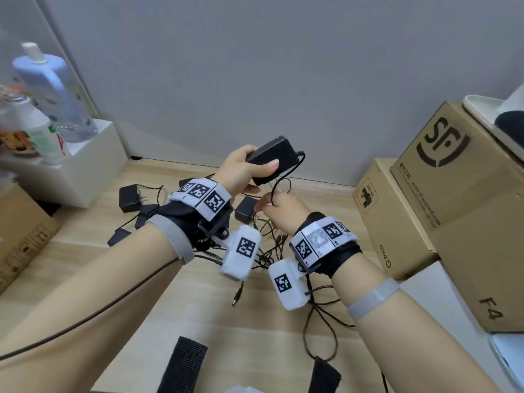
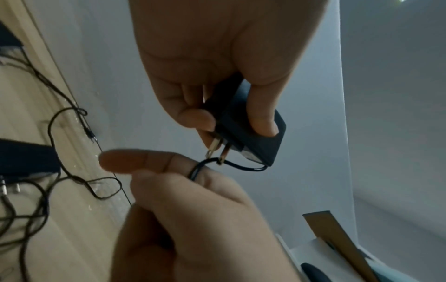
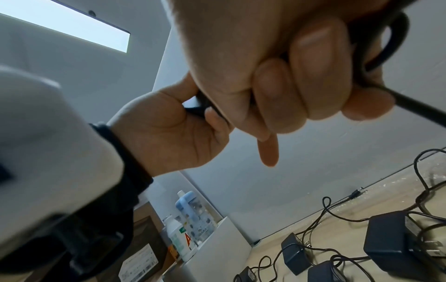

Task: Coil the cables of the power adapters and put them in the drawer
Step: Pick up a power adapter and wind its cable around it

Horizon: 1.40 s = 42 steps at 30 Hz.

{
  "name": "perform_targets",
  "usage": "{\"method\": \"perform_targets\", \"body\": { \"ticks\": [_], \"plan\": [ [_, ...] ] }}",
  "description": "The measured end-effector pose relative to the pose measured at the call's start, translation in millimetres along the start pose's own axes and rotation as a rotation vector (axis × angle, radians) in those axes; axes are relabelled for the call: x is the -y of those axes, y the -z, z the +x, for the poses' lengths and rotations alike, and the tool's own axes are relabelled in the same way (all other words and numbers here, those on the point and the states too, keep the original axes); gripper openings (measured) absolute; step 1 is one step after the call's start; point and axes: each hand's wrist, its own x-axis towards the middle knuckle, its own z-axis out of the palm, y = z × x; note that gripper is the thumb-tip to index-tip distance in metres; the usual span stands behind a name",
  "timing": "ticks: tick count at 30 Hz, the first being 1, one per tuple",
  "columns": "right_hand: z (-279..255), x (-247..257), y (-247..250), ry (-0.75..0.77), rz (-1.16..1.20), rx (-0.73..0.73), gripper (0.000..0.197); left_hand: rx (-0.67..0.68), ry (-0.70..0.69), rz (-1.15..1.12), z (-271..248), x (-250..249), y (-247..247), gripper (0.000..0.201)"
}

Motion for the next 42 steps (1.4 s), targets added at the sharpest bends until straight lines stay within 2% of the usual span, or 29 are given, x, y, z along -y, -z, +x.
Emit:
{"method": "perform_targets", "body": {
  "ticks": [5, 9, 11, 13, 16, 18, 22, 26, 32, 34, 37, 39, 42],
  "plan": [
    [-0.7, 2.0, 4.2, 0.009, -0.075, 0.016, 0.026, 0.014, -0.038, 0.241, 4.1, 10.6, 3.3, 0.025],
    [-2.2, -0.2, 2.7, 0.049, -0.125, -0.001, 0.016, 0.003, -0.050, 0.421, 5.9, 23.5, 4.5, 0.032],
    [-5.1, 0.0, 1.5, 0.087, -0.202, -0.035, 0.010, -0.014, -0.064, 0.565, 7.0, 28.8, 6.2, 0.033],
    [-7.6, 0.4, 1.8, 0.128, -0.237, -0.087, 0.015, -0.023, -0.059, 0.708, 7.7, 34.3, 9.1, 0.040],
    [-10.0, 0.6, 6.7, 0.143, -0.140, -0.189, 0.014, -0.021, -0.027, 0.841, 9.2, 41.2, 16.4, 0.047],
    [-9.9, -1.7, 11.1, 0.147, -0.099, -0.245, 0.017, 0.009, 0.022, 0.931, 9.5, 41.8, 21.7, 0.045],
    [-5.6, -16.4, 23.8, 0.138, 0.003, -0.352, 0.024, 0.170, 0.093, 1.089, 7.5, 45.0, 30.1, 0.041],
    [-2.7, -32.4, 37.5, 0.039, 0.123, -0.434, 0.038, 0.349, 0.121, 1.020, 2.0, 56.6, 36.8, 0.043],
    [-0.3, -59.4, 37.2, -0.147, 0.214, -0.456, 0.037, 0.694, 0.083, 0.896, -3.4, 60.1, 44.2, 0.049],
    [-0.1, -71.2, 32.9, -0.211, 0.241, -0.449, 0.037, 0.769, 0.088, 0.721, -6.1, 57.7, 48.2, 0.048],
    [0.1, -83.0, 17.4, -0.287, 0.248, -0.408, 0.036, 0.885, 0.090, 0.293, -11.3, 47.9, 48.3, 0.049],
    [0.6, -81.1, 4.0, -0.298, 0.221, -0.350, 0.034, 0.856, 0.048, 0.054, -11.1, 42.3, 44.7, 0.049],
    [1.7, -70.9, -13.1, -0.285, 0.125, -0.247, 0.020, 0.701, -0.050, -0.179, -4.9, 38.6, 37.3, 0.057]
  ]
}}
